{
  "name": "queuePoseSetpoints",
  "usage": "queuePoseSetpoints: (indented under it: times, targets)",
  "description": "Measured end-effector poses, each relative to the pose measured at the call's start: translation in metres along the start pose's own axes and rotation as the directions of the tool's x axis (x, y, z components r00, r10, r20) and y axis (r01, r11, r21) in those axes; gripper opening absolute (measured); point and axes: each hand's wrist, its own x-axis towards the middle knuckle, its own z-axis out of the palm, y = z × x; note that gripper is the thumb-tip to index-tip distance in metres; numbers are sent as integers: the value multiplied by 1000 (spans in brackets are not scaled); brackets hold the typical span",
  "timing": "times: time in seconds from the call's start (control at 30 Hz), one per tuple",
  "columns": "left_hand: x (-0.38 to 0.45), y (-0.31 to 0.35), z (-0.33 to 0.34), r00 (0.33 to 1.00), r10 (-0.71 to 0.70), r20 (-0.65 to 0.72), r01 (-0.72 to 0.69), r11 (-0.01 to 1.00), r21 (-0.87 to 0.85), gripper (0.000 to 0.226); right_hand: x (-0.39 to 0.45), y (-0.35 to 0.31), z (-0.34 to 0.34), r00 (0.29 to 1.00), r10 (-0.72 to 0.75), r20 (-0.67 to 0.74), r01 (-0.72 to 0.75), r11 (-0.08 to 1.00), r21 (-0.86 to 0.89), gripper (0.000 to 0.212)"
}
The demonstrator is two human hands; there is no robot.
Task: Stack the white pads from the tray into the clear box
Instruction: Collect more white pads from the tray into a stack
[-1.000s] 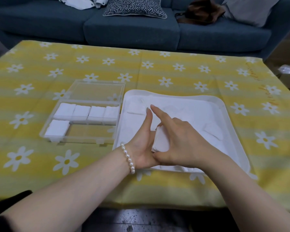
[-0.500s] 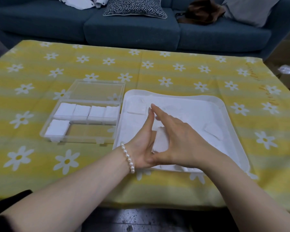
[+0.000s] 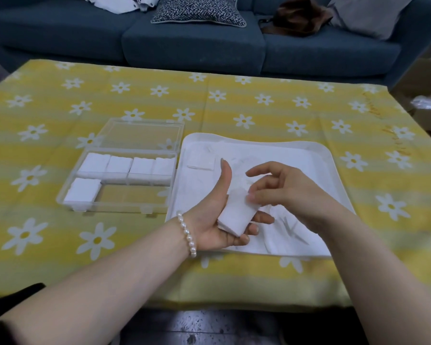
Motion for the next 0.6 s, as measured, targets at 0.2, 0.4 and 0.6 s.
queuePoseSetpoints:
  times: [0.2, 0.4, 0.6]
  targets:
    - [-4, -2, -2, 983, -8, 181, 2, 999, 37, 68, 2, 3, -3, 998, 19, 59, -19, 1000, -11, 38]
    - [-8, 0, -4, 981, -50, 188, 40, 998, 57, 63, 5, 5, -7, 995, -29, 99, 27, 999, 21, 42]
    - [-6, 2, 3, 990, -85, 110, 64, 981, 181, 25, 9, 15, -27, 990, -76, 118, 59, 988, 143, 50]
